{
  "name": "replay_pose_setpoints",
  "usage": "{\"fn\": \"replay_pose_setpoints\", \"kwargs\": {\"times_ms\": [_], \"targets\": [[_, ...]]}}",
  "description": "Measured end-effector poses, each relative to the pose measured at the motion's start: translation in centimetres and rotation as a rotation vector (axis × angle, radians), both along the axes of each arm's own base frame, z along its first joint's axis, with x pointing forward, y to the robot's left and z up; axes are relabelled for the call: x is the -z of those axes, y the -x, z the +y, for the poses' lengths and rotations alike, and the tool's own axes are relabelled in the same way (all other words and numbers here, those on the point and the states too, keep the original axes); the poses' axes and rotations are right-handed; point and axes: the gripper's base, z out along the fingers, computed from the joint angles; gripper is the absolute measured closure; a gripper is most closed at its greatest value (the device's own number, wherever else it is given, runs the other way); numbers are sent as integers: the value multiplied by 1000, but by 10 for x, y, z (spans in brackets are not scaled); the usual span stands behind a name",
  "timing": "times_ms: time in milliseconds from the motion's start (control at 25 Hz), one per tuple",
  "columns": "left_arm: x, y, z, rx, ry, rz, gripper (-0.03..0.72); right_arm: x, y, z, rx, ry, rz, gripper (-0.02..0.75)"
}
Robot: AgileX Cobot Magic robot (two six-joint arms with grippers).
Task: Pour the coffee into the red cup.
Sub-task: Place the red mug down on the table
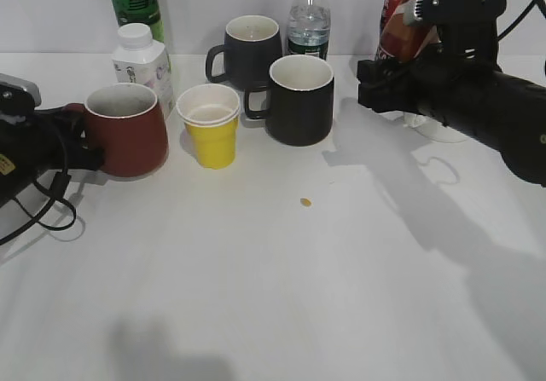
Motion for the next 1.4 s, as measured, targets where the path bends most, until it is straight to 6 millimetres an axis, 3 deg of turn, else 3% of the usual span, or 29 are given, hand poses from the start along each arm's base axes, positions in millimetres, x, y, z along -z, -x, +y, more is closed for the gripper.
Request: {"fn": "replay_pose_setpoints", "kwargs": {"times_ms": [160,320,480,800,1000,1200,1400], "targets": [[1,0,0,0,3,-4,618,0,0,0,0,1,1,234],[3,6,1,-6,17,6,515,4,0,0,-1,8,17,234],[5,11,0,-2,21,10,445,25,-3,2,-1,32,70,234],[6,20,-15,35,25,23,430,66,-8,3,5,69,136,234],[7,35,-7,-37,34,56,429,71,-7,2,8,69,141,231],[2,44,-2,-76,42,58,428,71,-7,2,8,68,137,125],[-8,57,2,-87,46,49,428,73,-6,2,7,76,177,97]]}}
